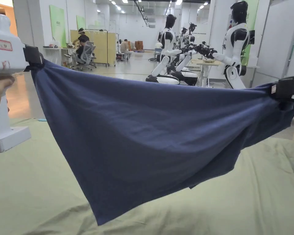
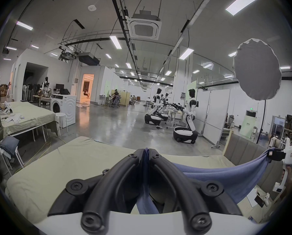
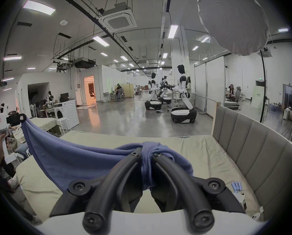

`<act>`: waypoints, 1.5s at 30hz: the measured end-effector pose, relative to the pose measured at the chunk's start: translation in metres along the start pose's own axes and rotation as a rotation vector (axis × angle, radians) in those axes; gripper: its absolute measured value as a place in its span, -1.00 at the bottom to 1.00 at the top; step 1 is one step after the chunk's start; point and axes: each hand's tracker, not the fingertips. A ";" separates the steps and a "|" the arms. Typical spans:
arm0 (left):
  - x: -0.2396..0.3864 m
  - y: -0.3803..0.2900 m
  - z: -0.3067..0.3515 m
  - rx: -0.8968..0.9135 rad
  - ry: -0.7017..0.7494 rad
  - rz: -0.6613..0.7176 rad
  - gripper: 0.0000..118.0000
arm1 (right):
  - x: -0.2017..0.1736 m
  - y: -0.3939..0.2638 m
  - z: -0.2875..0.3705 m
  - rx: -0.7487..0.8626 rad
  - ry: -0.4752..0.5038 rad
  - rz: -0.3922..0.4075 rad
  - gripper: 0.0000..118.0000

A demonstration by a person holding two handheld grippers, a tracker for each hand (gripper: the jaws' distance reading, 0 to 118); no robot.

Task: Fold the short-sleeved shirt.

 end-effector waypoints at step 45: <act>-0.054 -0.298 0.242 -0.334 -0.037 0.020 0.01 | -0.002 -0.324 0.153 -0.373 -0.064 -0.014 0.35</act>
